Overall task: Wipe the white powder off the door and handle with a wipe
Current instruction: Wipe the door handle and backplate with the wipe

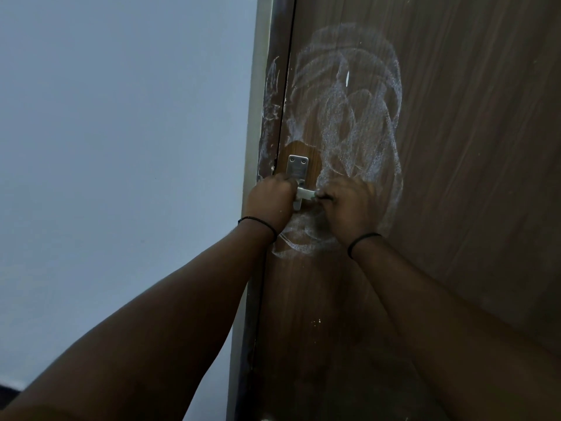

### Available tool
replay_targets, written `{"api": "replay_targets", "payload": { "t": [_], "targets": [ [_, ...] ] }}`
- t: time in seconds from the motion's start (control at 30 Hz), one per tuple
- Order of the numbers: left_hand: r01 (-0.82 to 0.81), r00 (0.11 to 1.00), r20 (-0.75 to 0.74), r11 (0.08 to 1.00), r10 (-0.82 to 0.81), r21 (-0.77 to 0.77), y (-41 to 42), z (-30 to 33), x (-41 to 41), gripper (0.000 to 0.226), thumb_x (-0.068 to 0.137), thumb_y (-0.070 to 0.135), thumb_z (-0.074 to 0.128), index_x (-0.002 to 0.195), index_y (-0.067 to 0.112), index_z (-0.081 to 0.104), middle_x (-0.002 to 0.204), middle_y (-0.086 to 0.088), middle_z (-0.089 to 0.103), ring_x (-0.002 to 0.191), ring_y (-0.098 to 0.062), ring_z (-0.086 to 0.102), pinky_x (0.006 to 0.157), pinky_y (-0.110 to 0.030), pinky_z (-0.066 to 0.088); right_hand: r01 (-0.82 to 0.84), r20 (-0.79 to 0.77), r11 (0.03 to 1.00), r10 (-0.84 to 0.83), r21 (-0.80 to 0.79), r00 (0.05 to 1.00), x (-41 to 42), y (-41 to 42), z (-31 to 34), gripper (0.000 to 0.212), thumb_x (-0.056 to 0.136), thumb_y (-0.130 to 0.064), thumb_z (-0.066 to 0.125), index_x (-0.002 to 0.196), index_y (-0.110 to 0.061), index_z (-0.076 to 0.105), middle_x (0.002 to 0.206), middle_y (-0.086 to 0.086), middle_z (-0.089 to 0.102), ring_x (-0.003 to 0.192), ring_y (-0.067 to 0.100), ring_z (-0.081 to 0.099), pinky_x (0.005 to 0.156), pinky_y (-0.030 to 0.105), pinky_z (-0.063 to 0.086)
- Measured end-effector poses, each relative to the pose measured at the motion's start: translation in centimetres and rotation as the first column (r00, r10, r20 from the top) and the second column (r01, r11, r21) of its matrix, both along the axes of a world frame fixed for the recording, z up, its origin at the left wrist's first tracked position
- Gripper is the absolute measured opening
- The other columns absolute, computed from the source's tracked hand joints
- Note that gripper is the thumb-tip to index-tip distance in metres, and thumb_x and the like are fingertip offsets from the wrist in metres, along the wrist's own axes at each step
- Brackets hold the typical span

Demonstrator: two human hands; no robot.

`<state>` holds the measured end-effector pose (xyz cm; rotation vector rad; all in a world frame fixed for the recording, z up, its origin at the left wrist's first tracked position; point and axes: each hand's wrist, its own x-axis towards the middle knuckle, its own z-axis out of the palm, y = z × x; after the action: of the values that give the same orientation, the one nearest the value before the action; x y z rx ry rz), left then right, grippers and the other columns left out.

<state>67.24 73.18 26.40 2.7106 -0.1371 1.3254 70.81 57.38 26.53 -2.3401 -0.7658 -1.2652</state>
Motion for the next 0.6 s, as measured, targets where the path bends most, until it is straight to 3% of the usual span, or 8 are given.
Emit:
{"api": "replay_targets", "payload": {
  "t": [0.13,0.33,0.47,0.6],
  "targets": [
    [-0.017,1.0,-0.023,1.0,0.017,-0.005,0.1,0.2,0.0,0.012,0.092,0.015,0.059,0.095,0.009,0.069,0.094,-0.01,0.067,0.081,-0.025,0.062,0.068,-0.032,0.048,-0.015,-0.031,1.0,0.015,0.013,0.999,-0.2,0.7,0.3,0.016,0.089,-0.024,0.062,0.082,-0.031,0.074,0.082,-0.01,0.068,0.087,0.014,0.056,0.084,0.035,0.032],
    [-0.008,0.999,-0.036,1.0,0.007,-0.017,0.1,0.2,0.0,0.016,0.095,0.018,0.057,0.1,0.011,0.07,0.095,-0.009,0.068,0.083,-0.023,0.063,0.074,-0.033,0.053,-0.019,-0.154,0.984,0.047,0.178,0.987,0.9,-2.3,-0.3,0.017,0.09,-0.036,0.06,0.098,-0.033,0.075,0.085,-0.01,0.074,0.084,0.015,0.061,0.09,0.041,0.041],
    [-0.016,0.999,-0.033,1.0,0.016,-0.017,0.0,0.2,0.1,0.014,0.093,0.014,0.058,0.099,0.01,0.071,0.097,-0.01,0.069,0.085,-0.026,0.065,0.073,-0.034,0.052,-0.029,-0.119,0.999,0.031,0.019,0.992,0.3,1.9,1.0,0.022,0.095,-0.035,0.053,0.099,-0.034,0.075,0.086,-0.006,0.074,0.087,0.018,0.062,0.093,0.044,0.041],
    [-0.017,0.999,-0.042,0.999,0.015,-0.029,0.2,0.3,0.2,0.016,0.093,0.014,0.057,0.1,0.011,0.072,0.1,-0.01,0.069,0.087,-0.026,0.066,0.074,-0.034,0.053,-0.045,-0.079,0.999,0.042,-0.026,0.996,-0.1,2.8,1.1,0.024,0.095,-0.026,0.053,0.095,-0.032,0.075,0.078,-0.003,0.072,0.082,0.02,0.061,0.09,0.039,0.04]
  ]
}}
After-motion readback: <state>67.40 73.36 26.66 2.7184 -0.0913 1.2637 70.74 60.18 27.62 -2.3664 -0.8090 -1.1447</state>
